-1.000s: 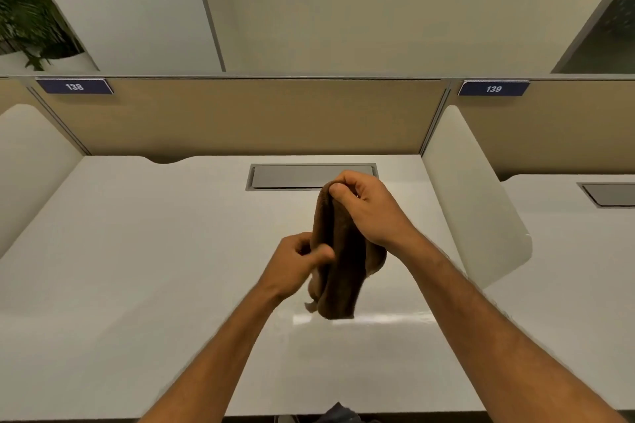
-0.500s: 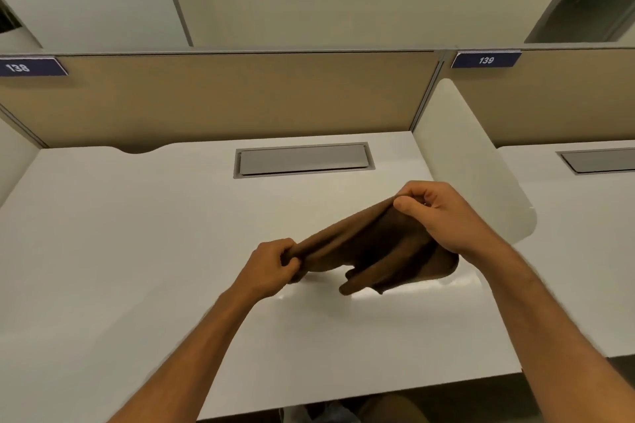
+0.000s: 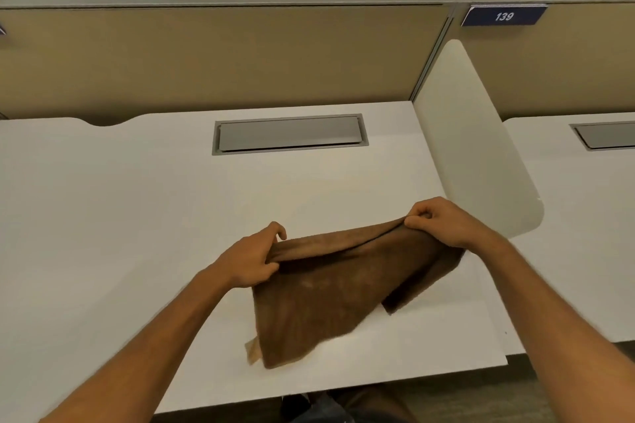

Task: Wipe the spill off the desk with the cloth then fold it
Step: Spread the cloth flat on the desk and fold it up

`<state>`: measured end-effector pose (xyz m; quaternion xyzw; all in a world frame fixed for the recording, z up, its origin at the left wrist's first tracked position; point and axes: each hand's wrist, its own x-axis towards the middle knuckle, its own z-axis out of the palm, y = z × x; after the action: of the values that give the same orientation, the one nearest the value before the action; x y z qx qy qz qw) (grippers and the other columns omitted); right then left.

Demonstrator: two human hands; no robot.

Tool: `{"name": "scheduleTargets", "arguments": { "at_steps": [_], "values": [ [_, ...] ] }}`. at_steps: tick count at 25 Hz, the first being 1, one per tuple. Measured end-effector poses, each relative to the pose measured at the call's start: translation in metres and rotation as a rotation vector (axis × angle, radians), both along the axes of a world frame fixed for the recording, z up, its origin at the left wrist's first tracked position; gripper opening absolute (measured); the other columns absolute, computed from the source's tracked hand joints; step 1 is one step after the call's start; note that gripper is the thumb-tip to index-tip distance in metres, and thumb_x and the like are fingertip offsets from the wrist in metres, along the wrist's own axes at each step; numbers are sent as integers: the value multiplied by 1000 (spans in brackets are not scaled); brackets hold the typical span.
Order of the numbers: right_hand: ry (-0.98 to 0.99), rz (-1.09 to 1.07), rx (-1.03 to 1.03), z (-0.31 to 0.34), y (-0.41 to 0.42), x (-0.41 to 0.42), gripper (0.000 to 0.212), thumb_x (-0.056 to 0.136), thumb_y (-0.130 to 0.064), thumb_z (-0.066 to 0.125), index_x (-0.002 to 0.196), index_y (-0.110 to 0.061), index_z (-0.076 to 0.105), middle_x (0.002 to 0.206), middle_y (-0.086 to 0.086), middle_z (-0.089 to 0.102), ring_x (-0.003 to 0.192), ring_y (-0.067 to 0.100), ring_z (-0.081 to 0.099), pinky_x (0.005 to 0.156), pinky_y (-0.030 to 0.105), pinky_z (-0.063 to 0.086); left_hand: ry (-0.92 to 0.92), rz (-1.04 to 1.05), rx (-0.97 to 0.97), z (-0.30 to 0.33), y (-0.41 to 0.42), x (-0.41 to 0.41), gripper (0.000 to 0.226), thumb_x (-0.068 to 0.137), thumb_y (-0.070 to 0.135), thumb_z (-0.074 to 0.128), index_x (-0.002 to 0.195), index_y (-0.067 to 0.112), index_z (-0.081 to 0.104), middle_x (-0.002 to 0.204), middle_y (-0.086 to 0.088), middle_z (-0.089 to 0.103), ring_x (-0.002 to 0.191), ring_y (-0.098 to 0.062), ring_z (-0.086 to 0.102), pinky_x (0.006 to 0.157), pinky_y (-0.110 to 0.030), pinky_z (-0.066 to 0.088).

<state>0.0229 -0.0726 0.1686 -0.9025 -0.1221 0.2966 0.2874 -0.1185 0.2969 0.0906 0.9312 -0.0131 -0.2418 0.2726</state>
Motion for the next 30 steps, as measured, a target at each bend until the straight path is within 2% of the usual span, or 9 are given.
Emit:
{"name": "scheduleTargets", "arguments": {
  "at_steps": [5, 9, 14, 17, 21, 23, 25, 28, 30],
  "values": [
    [124, 83, -178, -97, 3, 53, 25, 90, -15, 60, 111, -24, 68, 116, 0, 64, 104, 22, 61, 84, 32, 51, 42, 153, 61, -41, 6, 49, 24, 103, 5, 41, 108, 26, 52, 100, -5, 69, 85, -23, 66, 73, -32, 54],
    [-16, 99, -219, -134, 4, 107, 31, 89, 4, 53, 103, -18, 69, 115, 7, 66, 99, 22, 61, 83, 29, 47, -18, 349, 97, -64, 17, 91, 32, 102, -1, 40, 110, 21, 63, 101, -7, 72, 89, -26, 68, 79, -40, 58],
    [-265, 23, -315, -171, 21, 149, 20, 101, -15, 53, 108, -19, 71, 112, 5, 70, 104, 26, 58, 94, 41, 46, -164, 573, 97, -84, 19, 129, 25, 105, 4, 48, 115, 12, 70, 109, -10, 74, 94, -25, 66, 86, -34, 52],
    [-258, -99, -246, -189, 14, 153, 19, 101, -17, 54, 112, -16, 70, 117, 9, 68, 109, 29, 57, 94, 45, 48, -159, 646, 34, -96, 13, 135, 23, 105, 5, 52, 117, 12, 70, 117, -12, 74, 105, -28, 68, 95, -35, 52],
    [-198, -412, -76, -195, -11, 117, 12, 93, -28, 67, 98, -18, 64, 108, 6, 64, 93, 21, 61, 76, 35, 50, -182, 688, 11, -113, -12, 112, 45, 104, 15, 60, 148, 15, 50, 155, -10, 49, 141, -31, 47, 119, -46, 38],
    [-46, -497, -165, -202, -28, 78, 27, 86, -42, 73, 94, -19, 61, 100, 4, 68, 83, 20, 62, 71, 31, 46, -156, 593, -7, -120, -32, 80, 54, 102, 22, 62, 153, 15, 45, 160, -9, 43, 145, -30, 43, 122, -46, 36],
    [72, -515, -224, -208, -35, 34, 46, 80, -51, 76, 108, -18, 60, 101, 5, 69, 89, 25, 65, 76, 34, 49, -155, 368, 40, -131, -46, 42, 63, 99, 24, 67, 156, 16, 43, 165, -8, 36, 151, -31, 35, 125, -46, 31],
    [76, -554, -177, -216, -28, -9, 60, 80, -42, 81, 125, -14, 53, 105, 9, 66, 94, 29, 65, 84, 40, 52, -5, 141, 84, -148, -57, -2, 90, 98, 43, 66, 166, 23, 12, 175, 0, -1, 162, -27, 3, 128, -45, 14],
    [51, -586, -163, -219, -22, -15, 44, 85, -24, 79, 119, -9, 56, 100, 12, 69, 83, 26, 63, 79, 36, 51, 127, 91, 144, -155, -53, -13, 105, 96, 50, 65, 163, 30, -13, 170, 7, -25, 161, -24, -13, 129, -49, 13]
  ]
}}
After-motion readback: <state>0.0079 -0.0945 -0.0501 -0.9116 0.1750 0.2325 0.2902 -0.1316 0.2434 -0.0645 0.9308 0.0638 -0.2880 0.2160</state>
